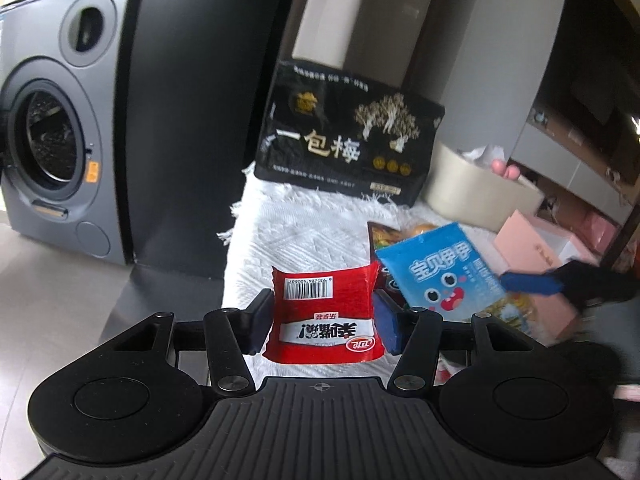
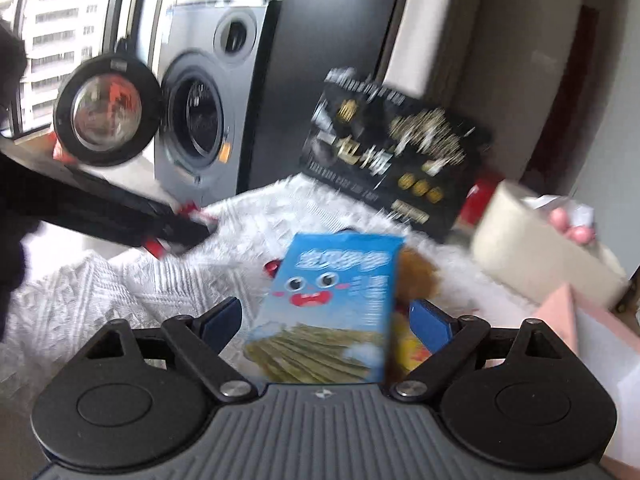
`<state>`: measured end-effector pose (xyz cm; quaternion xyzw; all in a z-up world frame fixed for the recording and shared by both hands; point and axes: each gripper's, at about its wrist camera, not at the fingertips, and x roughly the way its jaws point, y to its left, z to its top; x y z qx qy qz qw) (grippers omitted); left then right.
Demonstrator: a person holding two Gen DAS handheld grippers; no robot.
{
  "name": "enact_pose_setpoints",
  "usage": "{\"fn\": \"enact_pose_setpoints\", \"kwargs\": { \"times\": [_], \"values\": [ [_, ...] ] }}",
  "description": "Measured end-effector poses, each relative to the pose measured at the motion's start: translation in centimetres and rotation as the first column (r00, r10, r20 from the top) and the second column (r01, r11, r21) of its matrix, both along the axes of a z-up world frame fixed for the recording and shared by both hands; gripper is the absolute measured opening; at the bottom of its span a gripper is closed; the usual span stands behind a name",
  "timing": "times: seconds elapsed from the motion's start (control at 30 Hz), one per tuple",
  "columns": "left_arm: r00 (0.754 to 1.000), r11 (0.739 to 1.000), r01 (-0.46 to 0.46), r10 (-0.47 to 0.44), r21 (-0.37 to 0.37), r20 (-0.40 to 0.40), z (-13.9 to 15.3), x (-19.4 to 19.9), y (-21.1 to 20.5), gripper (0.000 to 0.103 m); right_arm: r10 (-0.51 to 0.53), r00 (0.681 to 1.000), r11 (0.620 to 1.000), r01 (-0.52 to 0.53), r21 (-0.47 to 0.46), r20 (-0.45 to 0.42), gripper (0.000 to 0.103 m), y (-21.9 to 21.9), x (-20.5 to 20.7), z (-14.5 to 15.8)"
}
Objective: Organize snacks
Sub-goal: 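Close the left tool on the red packet and lift it, then reach the right tool to the blue seaweed packet and grasp it while left holds red packet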
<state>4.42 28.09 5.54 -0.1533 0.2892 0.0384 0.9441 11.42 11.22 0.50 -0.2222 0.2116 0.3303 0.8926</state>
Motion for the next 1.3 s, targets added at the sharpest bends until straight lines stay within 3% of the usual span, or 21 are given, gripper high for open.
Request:
{"fn": "enact_pose_setpoints", "kwargs": {
  "times": [0.1,0.13,0.2,0.23,0.27,0.5,0.57,0.7,0.73,0.77,0.83,0.93,1.0,1.1,1.2,1.3],
  "values": [
    [1.0,1.0,-0.002,0.002,0.001,0.021,1.0,-1.5,-0.5,0.059,-0.027,1.0,0.999,0.026,-0.02,-0.012,0.09,0.6,0.7,-0.9],
    [1.0,1.0,0.0,0.0,0.004,0.025,1.3,-1.9,-0.9,0.059,-0.019,0.999,1.0,0.019,-0.003,-0.026,0.082,0.3,0.8,-0.8],
    [0.999,1.0,0.014,-0.014,0.011,0.033,1.9,-2.3,-1.9,0.059,0.0,0.999,1.0,0.001,0.025,-0.047,0.079,-0.8,0.6,-0.2],
    [0.999,1.0,0.024,-0.025,0.013,0.037,2.3,-2.4,-2.5,0.059,0.012,0.999,0.999,-0.011,0.042,-0.039,0.06,-1.3,0.4,0.2],
    [0.998,0.999,0.037,-0.037,0.014,0.04,2.6,-2.5,-3.2,0.059,0.026,0.999,0.999,-0.025,0.047,-0.033,0.034,-2.0,0.1,0.8],
    [0.991,0.992,0.129,-0.129,0.009,0.031,3.4,-3.2,-8.3,0.059,0.127,0.99,0.983,-0.116,0.142,-0.069,0.033,-8.6,-2.7,4.3],
    [0.99,0.991,0.136,-0.136,-0.002,0.033,3.3,-3.7,-9.3,0.059,0.133,0.986,0.977,-0.114,0.18,-0.099,0.026,-10.6,-3.3,4.6],
    [0.996,0.996,0.083,-0.083,-0.023,0.015,1.9,-5.1,-10.4,0.059,0.082,0.994,0.979,-0.068,0.192,-0.069,0.027,-12.5,-4.0,4.7],
    [0.998,0.998,0.063,-0.063,-0.018,0.003,1.4,-5.3,-10.5,0.059,0.071,0.995,0.98,-0.057,0.193,-0.068,0.034,-12.5,-4.1,4.5],
    [0.999,0.999,0.042,-0.042,-0.011,-0.01,0.9,-5.9,-10.6,0.059,0.063,0.996,0.979,-0.048,0.197,-0.07,0.049,-12.3,-4.1,4.3],
    [1.0,1.0,0.005,-0.005,-0.005,-0.028,0.2,-6.8,-10.3,0.059,0.039,0.997,0.977,-0.024,0.21,-0.069,0.065,-11.5,-4.0,3.7],
    [0.998,0.998,-0.056,0.055,-0.032,-0.042,-0.3,-8.4,-8.6,0.059,0.005,0.997,0.982,0.01,0.188,-0.082,0.065,-8.6,-3.2,2.6],
    [0.994,0.993,-0.1,0.098,-0.055,-0.041,-0.3,-9.4,-7.5,0.059,-0.003,0.996,0.991,0.015,0.131,-0.087,0.065,-5.8,-2.5,2.0],
    [0.99,0.987,-0.136,0.134,-0.08,-0.035,-0.2,-10.6,-6.3,0.059,-0.008,1.0,1.0,0.009,0.021,-0.026,0.065,-1.5,-1.8,0.8],
    [0.99,0.985,-0.14,0.137,-0.102,-0.029,-0.3,-11.2,-5.9,0.059,-0.003,1.0,0.997,0.003,-0.076,-0.004,0.078,1.7,-0.8,-0.8],
    [0.991,0.984,-0.137,0.135,-0.115,-0.027,-0.3,-11.3,-5.8,0.059,-0.024,0.999,0.992,0.029,-0.122,0.044,0.08,2.9,-0.7,-1.4]
  ]
}}
